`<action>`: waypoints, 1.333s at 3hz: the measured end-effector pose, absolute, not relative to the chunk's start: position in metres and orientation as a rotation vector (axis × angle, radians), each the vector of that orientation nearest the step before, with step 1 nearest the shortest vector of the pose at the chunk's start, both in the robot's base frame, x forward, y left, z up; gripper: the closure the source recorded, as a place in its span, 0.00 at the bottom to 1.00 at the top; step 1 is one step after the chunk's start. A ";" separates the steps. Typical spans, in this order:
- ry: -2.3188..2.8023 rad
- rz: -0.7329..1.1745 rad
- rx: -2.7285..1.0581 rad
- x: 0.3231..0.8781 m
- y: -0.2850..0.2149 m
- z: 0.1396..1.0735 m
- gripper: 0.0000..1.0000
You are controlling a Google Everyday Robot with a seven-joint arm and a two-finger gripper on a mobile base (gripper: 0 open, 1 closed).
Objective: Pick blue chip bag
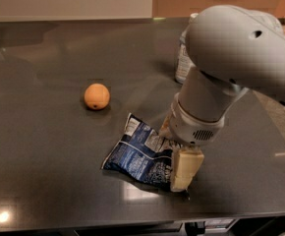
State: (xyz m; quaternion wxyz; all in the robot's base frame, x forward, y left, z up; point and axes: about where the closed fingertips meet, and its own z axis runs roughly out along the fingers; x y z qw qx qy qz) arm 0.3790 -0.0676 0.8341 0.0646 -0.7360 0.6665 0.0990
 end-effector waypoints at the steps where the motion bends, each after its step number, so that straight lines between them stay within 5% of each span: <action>1: 2.034 0.290 -2.201 0.383 -0.071 0.840 0.64; 2: 2.030 0.294 -2.171 0.388 -0.075 0.856 0.88; 3: 2.009 0.339 -2.139 0.392 -0.078 0.879 1.00; 4: 1.959 0.414 -2.099 0.398 -0.084 0.913 1.00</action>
Offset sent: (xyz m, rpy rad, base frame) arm 0.0155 -0.0127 0.0396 0.0437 -0.0199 -0.0510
